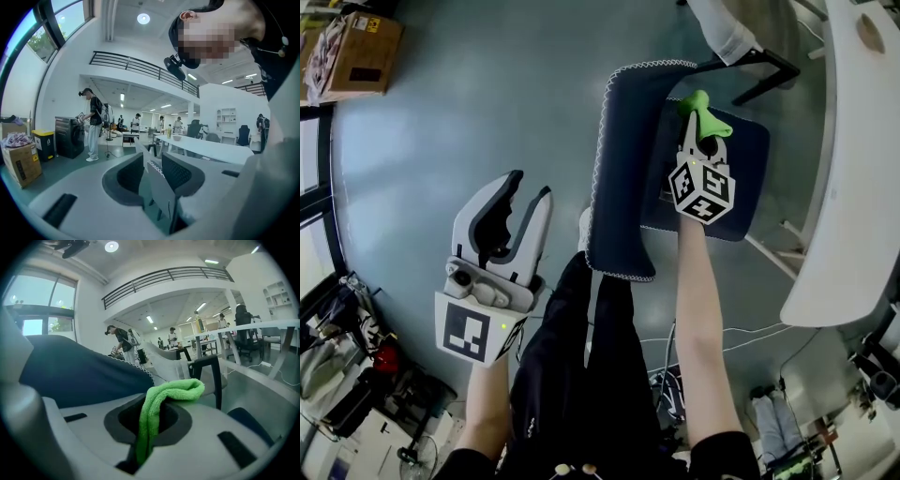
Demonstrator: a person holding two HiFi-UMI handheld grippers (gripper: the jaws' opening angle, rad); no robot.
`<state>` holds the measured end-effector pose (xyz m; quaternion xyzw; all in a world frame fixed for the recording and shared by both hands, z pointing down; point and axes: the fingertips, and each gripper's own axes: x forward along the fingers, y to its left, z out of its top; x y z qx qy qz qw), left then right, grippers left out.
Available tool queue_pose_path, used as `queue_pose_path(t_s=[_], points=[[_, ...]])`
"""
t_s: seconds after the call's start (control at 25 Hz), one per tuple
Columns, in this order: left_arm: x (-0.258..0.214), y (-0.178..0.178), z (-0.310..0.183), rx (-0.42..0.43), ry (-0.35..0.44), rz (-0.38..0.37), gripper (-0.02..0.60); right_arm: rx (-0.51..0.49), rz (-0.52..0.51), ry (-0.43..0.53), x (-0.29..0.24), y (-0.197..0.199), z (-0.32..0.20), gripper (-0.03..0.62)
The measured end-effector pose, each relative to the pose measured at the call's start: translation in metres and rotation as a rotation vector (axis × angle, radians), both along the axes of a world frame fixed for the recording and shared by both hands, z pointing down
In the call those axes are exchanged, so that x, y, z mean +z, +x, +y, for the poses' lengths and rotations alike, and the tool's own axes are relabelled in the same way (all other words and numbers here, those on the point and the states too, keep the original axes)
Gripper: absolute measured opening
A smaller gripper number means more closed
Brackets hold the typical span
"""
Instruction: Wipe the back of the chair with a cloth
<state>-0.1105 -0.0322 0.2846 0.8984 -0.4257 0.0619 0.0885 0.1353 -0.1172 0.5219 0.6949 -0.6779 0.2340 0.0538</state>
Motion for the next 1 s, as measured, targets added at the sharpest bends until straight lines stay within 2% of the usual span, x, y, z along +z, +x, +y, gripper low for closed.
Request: queue_pose_path(t_s=[0.24,0.4,0.8,1.0], points=[[0.004,-0.010,-0.007,-0.016,-0.013,-0.003,0.124,0.023,-0.028,-0.038,0.017,0.008,-0.018,0.018],[0.008,-0.014,-0.016,-0.026,-0.020,-0.002,0.124,-0.009,-0.026,-0.048,0.024,0.001,-0.029,0.018],[0.012,-0.019,-0.030,-0.029,-0.020,0.005,0.124,-0.089,-0.093,0.013,-0.001,-0.037,-0.043,0.018],[0.013,-0.018,-0.035,-0.021,-0.009,0.007,0.102,-0.105,-0.089,0.028,-0.009,-0.052,-0.037,0.018]])
